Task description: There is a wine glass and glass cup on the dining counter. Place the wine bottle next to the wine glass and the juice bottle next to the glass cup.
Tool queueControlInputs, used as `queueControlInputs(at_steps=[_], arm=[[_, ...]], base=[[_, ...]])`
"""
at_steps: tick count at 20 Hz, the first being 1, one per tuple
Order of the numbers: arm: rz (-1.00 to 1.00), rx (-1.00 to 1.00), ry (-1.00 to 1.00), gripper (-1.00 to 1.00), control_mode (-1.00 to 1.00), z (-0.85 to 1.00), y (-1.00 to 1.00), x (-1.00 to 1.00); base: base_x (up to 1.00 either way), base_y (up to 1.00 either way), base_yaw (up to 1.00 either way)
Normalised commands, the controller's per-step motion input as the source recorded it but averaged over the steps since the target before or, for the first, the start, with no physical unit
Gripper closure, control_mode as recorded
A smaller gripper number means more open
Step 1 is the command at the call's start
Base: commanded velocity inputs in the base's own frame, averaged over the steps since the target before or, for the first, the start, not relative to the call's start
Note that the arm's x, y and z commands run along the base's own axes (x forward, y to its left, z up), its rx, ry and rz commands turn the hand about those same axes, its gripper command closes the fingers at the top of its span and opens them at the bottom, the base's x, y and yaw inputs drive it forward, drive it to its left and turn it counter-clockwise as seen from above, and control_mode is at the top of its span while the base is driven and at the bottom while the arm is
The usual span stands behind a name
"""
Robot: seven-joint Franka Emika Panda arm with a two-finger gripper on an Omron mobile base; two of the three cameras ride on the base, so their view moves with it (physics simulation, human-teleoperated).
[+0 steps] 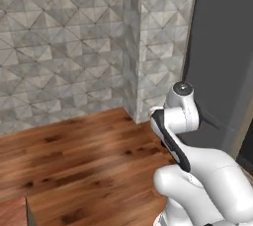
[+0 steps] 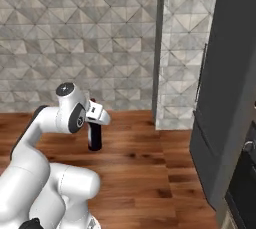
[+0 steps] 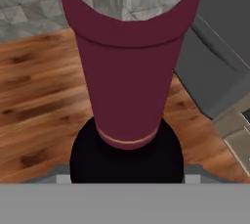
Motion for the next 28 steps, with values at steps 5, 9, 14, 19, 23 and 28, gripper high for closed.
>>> queueControlInputs(at_steps=[5,9,14,19,23,28], arm=[[0.00,0.00,0.00,1.00,1.00,0.00,0.00,0.00],[0.00,0.00,0.00,1.00,1.00,0.00,0.00,0.00],[0.00,0.00,0.00,1.00,1.00,0.00,0.00,0.00],[0.00,0.00,0.00,1.00,1.00,0.00,0.00,0.00],[0.00,0.00,0.00,1.00,1.00,0.00,0.00,0.00],[0.00,0.00,0.00,1.00,1.00,0.00,0.00,0.00]], base=[[0.60,0.00,0.59],[0.55,0.00,0.66],[0.50,0.00,0.71],[0.46,-0.01,0.73],[0.43,-0.06,0.72],[0.37,-0.13,0.66]])
